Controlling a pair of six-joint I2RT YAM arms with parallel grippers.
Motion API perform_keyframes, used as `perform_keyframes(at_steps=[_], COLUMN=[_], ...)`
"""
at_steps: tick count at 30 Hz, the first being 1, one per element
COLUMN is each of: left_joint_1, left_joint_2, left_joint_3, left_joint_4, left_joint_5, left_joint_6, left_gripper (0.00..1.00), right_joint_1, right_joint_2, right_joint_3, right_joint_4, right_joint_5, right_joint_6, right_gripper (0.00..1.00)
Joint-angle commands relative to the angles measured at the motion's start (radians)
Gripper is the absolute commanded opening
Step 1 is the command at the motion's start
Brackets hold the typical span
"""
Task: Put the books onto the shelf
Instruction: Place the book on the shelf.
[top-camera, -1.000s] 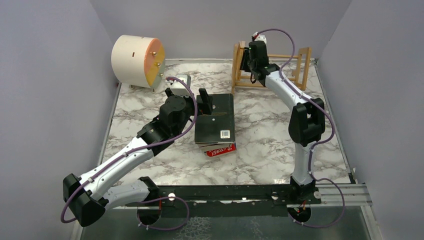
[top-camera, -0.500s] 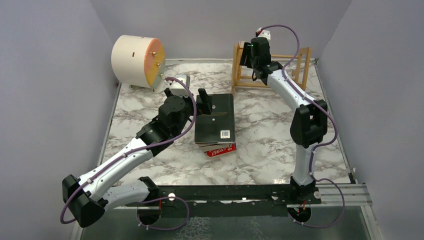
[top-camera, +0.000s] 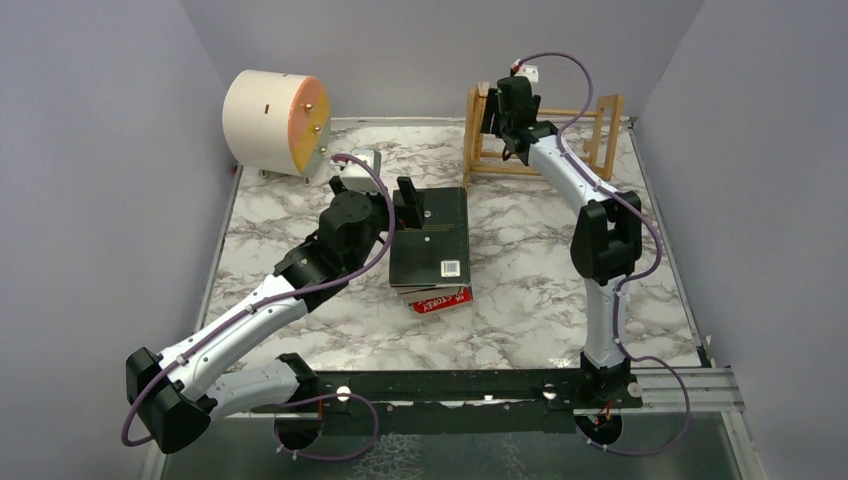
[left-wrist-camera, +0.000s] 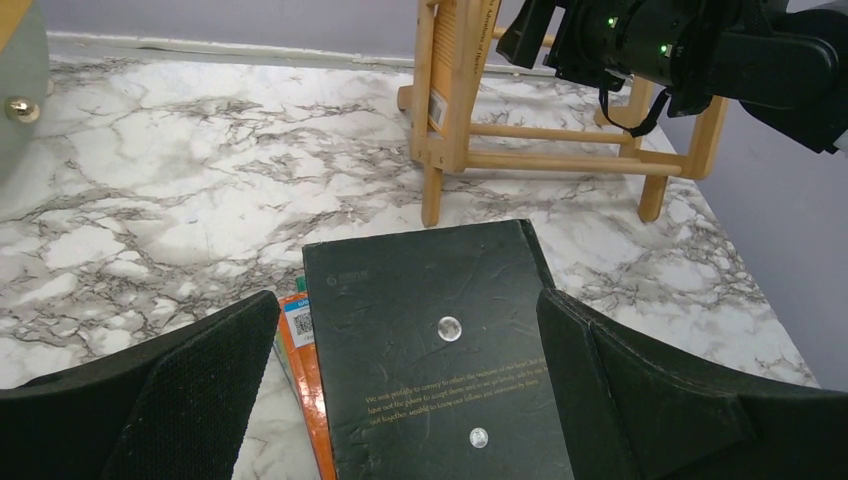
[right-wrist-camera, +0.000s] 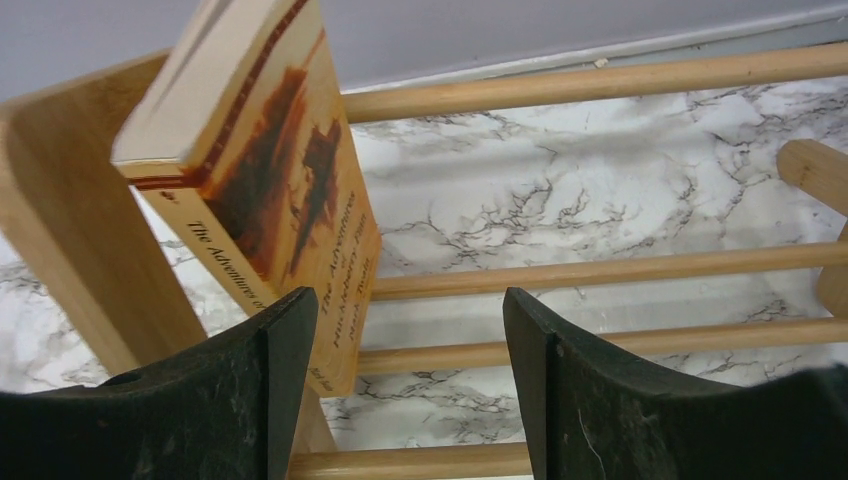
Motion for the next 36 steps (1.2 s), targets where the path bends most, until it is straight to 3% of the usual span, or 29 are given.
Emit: perform_keyframes(at_steps=[1, 12, 27, 36], left_joint_1=[-0.002, -0.002, -0.002, -0.002], left_joint_2=[0.005, 0.037, 0.030, 0.018], left_joint_3=[0.005, 0.011, -0.009, -0.013], left_joint_4=[0.024, 0.035, 0.054, 0.048], left_joint_5=[-0.036, -0.038, -0.058, -0.078], left_joint_6=[0.013, 0.021, 0.019, 0.020], left_gripper=[0.99, 0.99, 0.99, 0.99], right_joint_1=[-0.015, -0.019, -0.019, -0.019], right_joint_2=[0.009, 0.085, 0.043, -0.031], right_joint_3=[-0.003, 0.037, -0.037, -0.117], right_joint_4=[0.004, 0.040, 0.141, 0.113], right_joint_5=[0.034, -0.069, -0.188, -0.053], right_joint_6=[0.001, -0.040, -0.060, -0.027], right_gripper=[0.68, 0.68, 0.68, 0.68])
